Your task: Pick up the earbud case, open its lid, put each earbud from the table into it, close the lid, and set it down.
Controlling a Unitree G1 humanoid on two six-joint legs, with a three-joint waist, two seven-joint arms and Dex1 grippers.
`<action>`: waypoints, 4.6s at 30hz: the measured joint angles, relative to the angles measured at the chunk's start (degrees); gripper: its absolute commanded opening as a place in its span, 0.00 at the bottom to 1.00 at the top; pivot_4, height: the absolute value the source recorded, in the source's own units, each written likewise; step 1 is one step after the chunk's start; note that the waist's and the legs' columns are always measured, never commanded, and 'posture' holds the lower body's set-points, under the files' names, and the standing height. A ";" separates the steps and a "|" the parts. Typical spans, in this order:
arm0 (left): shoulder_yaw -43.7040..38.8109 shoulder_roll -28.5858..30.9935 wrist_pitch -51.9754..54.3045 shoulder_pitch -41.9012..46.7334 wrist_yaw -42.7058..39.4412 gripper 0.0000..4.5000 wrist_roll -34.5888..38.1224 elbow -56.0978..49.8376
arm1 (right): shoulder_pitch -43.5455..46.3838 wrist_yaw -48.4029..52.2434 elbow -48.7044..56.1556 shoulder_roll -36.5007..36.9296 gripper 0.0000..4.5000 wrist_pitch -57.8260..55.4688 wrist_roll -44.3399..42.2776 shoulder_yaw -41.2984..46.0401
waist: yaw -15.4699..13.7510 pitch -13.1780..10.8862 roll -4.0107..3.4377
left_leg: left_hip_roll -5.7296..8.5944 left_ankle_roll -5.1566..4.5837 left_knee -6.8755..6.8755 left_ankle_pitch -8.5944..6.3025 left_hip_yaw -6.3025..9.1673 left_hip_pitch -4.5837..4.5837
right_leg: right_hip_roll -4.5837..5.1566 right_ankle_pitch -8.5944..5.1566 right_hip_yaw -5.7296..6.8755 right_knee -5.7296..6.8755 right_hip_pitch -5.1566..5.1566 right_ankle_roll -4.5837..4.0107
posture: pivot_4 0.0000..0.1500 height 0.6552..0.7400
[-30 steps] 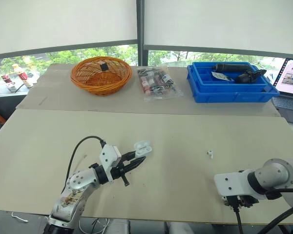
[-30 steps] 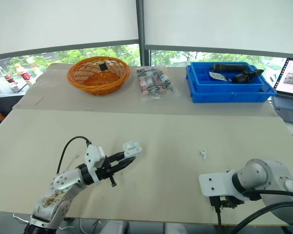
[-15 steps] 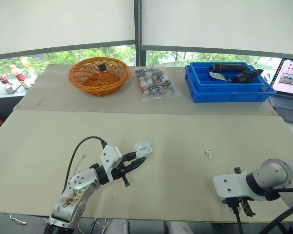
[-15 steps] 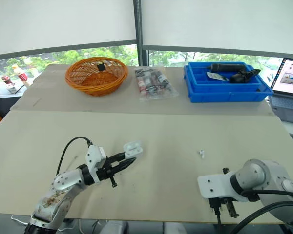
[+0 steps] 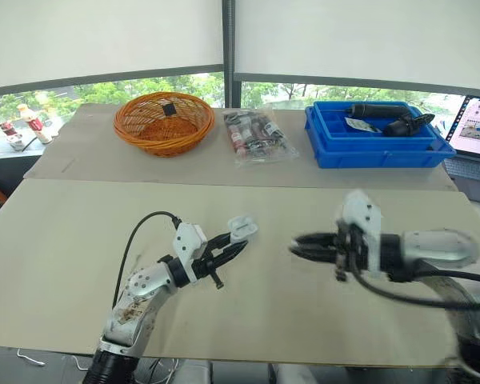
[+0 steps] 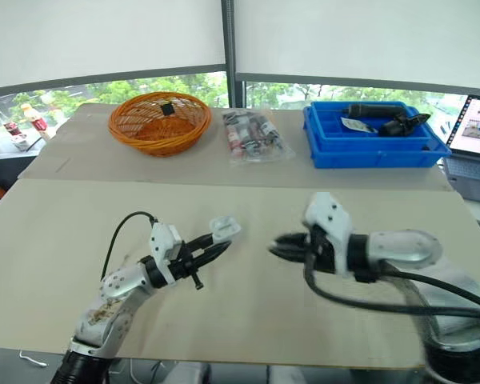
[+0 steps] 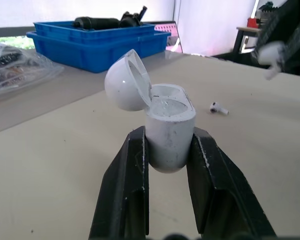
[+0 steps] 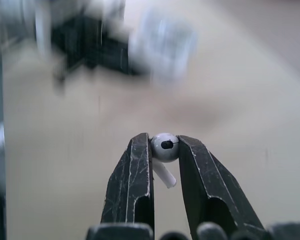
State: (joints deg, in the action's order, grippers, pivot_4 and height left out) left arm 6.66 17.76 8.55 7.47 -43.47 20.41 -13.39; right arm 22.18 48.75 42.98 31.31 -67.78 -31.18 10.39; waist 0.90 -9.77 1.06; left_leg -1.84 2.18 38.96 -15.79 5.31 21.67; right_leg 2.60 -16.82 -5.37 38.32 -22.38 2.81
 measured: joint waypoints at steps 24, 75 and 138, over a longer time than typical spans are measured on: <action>-0.16 -6.01 0.02 8.32 4.00 0.12 -0.04 6.53 | -4.96 -30.38 -9.56 -30.80 0.08 20.51 3.01 -11.07 | 1.65 0.06 -0.10 | 0.09 0.26 0.03 0.16 0.16 0.53 | 0.01 -0.01 0.05 0.68 -0.84 -0.02 | 1.00 0.46; -1.27 -1.10 -7.62 2.97 2.29 0.12 -3.68 7.67 | -57.99 -11.24 -5.00 2.61 0.84 45.00 10.78 19.69 | 0.75 0.04 -0.07 | 0.11 0.24 0.01 0.14 0.08 0.26 | 0.01 -0.06 -0.04 0.48 -0.39 0.01 | 1.00 0.46; 0.03 -0.54 -9.35 -0.09 2.75 0.12 -4.92 6.23 | -22.25 -22.92 -14.96 -0.92 0.08 22.24 14.21 -5.26 | 1.28 0.06 -0.17 | 0.09 0.20 -0.08 0.12 0.13 -0.03 | 0.01 -0.11 0.03 0.24 -0.03 0.02 | 1.00 0.46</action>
State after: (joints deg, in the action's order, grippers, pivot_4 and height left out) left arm 6.69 17.22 -0.80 7.38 -40.73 15.50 -7.16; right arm -0.07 25.83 28.02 30.39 -45.54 -16.97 5.13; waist 2.18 -9.71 0.89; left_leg -1.75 2.38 38.88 -15.67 5.43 21.65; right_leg 2.61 -16.94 -5.35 38.56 -22.41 2.83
